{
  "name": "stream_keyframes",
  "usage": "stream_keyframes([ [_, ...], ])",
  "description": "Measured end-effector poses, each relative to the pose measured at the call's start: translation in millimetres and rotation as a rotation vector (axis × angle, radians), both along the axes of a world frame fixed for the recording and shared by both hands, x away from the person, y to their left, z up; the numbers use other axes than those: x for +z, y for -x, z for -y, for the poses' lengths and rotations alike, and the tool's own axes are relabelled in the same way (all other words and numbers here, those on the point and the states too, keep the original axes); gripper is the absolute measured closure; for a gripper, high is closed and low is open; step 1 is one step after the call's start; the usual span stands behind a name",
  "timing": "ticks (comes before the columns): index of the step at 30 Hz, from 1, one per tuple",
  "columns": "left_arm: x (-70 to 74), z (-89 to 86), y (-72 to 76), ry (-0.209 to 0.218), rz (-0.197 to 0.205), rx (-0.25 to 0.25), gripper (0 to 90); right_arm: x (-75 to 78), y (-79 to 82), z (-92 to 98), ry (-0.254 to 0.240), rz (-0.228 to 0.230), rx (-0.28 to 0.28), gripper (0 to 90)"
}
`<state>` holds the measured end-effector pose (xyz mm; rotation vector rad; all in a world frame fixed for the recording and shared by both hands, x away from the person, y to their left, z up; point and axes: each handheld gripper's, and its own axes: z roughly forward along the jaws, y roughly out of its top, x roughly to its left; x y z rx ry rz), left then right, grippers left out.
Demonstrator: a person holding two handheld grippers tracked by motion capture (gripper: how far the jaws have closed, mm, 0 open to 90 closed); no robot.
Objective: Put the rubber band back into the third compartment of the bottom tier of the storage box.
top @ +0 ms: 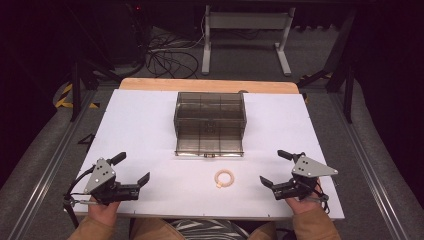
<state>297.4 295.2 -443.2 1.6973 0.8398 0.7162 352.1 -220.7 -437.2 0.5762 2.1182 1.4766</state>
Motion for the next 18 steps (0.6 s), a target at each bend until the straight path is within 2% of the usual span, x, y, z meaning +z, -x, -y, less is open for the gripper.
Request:
stream_keyframes([
  [18,0.8,0.5,0.9,0.001,0.003,-0.008,0.8,0.4,0.3,-1.0,0.005,-0.006,0.001,0.6],
])
